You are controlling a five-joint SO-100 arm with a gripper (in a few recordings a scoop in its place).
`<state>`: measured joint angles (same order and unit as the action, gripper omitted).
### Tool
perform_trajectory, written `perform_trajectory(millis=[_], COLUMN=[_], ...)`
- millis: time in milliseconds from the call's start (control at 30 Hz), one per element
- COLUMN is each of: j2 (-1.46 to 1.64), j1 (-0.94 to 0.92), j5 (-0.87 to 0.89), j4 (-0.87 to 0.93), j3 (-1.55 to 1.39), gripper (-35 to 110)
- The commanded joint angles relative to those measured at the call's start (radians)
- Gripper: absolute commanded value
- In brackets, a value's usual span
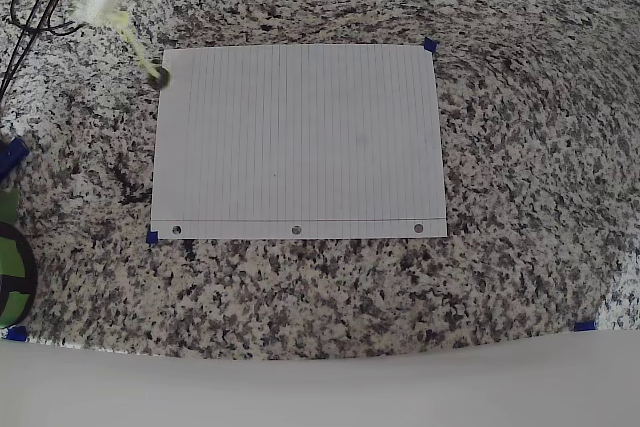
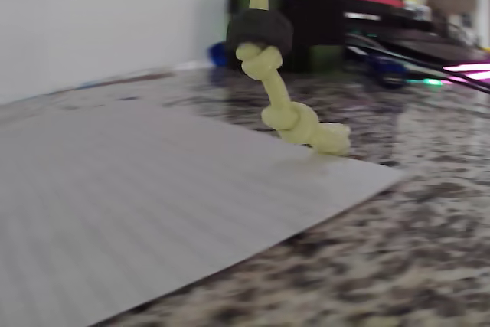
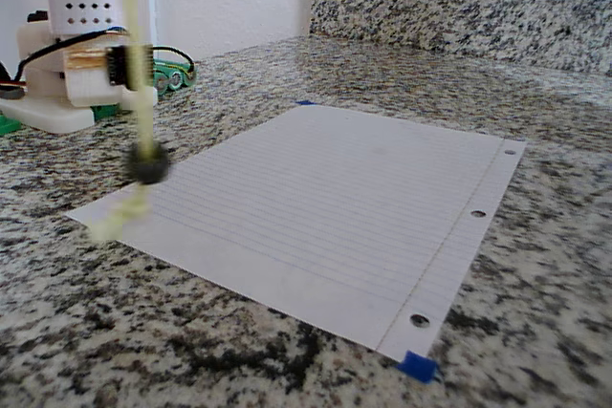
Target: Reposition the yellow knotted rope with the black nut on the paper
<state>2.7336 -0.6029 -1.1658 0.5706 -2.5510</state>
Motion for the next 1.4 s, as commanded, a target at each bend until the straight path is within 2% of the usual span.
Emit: perform_trajectory(millis=[0, 333, 600, 800, 1033, 1367], j2=[0.083, 0.258, 0.339, 0.354, 0.357, 0.411], j1=[0.123, 0.371, 0.54, 0.629, 0.71, 0.77], j5=[0.074, 0.368, 0.798, 1.008, 1.134, 1.193], j4=[0.02, 0.064, 0.044, 0.026, -0.006, -0.02], j3=[-0.032, -0.284, -0.371, -0.387, -0.466, -0.569], gripper=[0, 0, 0, 0, 0, 0])
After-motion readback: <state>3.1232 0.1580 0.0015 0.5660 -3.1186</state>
